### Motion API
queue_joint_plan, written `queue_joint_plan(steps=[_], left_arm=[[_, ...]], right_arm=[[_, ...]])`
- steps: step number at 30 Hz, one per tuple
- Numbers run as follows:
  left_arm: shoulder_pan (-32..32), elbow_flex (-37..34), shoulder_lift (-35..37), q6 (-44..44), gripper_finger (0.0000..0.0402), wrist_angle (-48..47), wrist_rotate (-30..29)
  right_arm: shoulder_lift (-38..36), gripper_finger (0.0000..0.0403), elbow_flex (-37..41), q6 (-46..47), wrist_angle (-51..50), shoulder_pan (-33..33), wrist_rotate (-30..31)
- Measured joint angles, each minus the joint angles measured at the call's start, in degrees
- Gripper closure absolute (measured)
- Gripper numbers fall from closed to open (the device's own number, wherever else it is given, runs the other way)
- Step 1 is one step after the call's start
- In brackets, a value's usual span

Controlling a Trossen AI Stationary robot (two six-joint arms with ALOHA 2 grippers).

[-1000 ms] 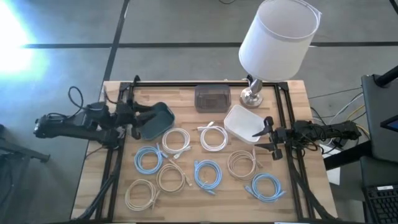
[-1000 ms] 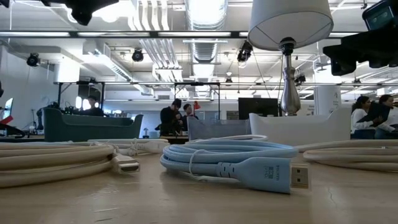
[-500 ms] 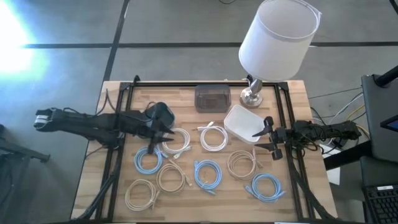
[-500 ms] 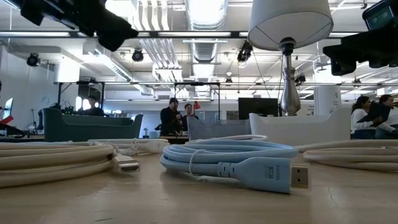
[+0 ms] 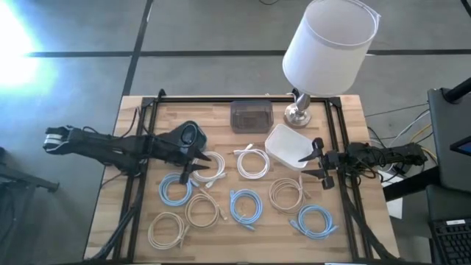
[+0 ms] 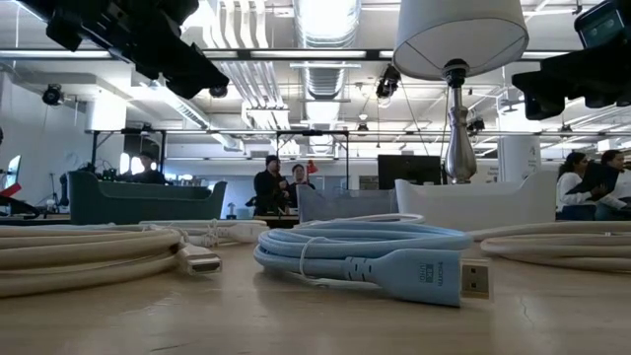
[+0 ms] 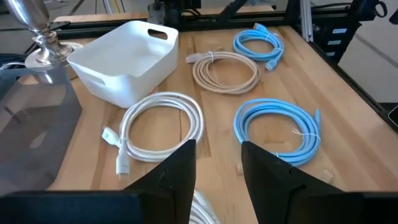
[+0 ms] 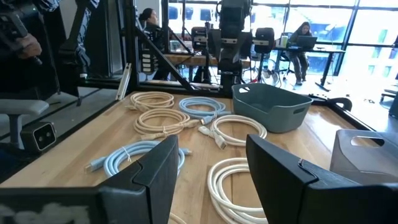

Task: Sort HDMI cables
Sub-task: Put the left white HDMI cable into the blue bin

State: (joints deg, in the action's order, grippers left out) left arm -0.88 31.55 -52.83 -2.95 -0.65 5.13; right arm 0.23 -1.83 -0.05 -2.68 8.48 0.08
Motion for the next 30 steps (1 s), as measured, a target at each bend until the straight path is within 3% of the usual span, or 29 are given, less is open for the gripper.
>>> queue_joint_plan(steps=[17,25,30], left_arm=[[-0.01,0.00,-0.08,-1.47,0.0268,0.16,0.29],[-0.01,0.00,-1.80,0.26,0.0268,-0.50,2.34],[-0.05,0.00,-5.45,0.43,0.0268,-0.69,2.54]], right_arm=[[0.00,0.0218,0.00,-0.32,0.04,-0.01,-0.01],[-0.11,0.0218,0.02,11.84,0.70,-0.01,0.08],[-0.01,0.0218,0.00,3.88,5.30,-0.01,3.63]])
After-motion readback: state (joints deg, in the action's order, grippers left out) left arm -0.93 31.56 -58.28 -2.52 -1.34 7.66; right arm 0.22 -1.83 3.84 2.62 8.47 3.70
